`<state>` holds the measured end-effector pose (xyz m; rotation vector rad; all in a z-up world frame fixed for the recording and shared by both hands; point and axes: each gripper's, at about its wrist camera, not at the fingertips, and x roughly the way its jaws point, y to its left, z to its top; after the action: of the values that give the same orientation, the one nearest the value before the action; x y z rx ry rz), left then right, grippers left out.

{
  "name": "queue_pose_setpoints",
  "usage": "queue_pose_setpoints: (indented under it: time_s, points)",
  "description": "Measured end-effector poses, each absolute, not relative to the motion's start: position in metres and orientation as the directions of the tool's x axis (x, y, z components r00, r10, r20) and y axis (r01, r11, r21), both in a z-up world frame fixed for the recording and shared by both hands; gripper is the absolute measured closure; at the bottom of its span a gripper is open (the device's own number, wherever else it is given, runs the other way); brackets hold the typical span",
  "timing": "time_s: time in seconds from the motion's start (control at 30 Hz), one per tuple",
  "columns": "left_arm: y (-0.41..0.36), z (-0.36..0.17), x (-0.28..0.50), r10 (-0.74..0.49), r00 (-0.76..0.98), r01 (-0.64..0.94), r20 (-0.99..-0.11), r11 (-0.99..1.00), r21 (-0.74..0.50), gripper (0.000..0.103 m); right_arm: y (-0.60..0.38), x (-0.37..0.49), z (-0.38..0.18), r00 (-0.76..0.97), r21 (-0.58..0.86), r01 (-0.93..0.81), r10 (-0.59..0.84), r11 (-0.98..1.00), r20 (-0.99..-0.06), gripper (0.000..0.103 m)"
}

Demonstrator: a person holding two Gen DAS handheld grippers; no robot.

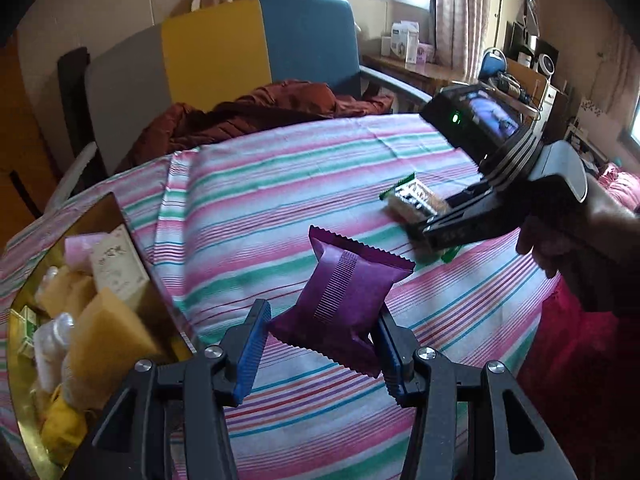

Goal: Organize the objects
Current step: 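Carry cracker packet and purple wrapper over the gold tray and release both inside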

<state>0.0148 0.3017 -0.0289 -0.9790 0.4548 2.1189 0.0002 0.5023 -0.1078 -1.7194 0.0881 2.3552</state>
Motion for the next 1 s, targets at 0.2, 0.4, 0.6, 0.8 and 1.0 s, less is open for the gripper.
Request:
queue_pose_setpoints:
  time_s: [0.2,0.4,0.6,0.8,1.0]
  points:
    - [0.284,-0.021,0.017,0.487,-0.447,-0.739,-0.751,-0.674,0.003,0.052,0.485,-0.001,-0.108,-0.285,-0.082,-0.203,0.139,-0.976,-0.948,0.057]
    - [0.272,-0.018,0.018,0.495,-0.454,-0.730,-0.741,-0.683,-0.010,0.052,0.471,-0.004,-0.107,-0.285,-0.066,-0.192,0.120,-0.979,-0.951,0.057]
    - [0.262,-0.015,0.020,0.507,-0.454,-0.725,-0.732,-0.688,-0.026,0.051,0.451,-0.004,-0.107,-0.289,-0.047,-0.161,0.093,-0.986,-0.953,0.057]
    - [0.252,-0.016,0.020,0.509,-0.449,-0.719,-0.735,-0.694,-0.041,0.051,0.429,0.000,-0.108,-0.299,-0.014,-0.135,0.054,-0.991,-0.953,0.057]
    - [0.240,-0.017,0.020,0.513,-0.450,-0.711,-0.731,-0.701,-0.053,0.051,0.415,0.002,-0.106,-0.304,0.019,-0.114,0.016,-0.993,-0.952,0.057]
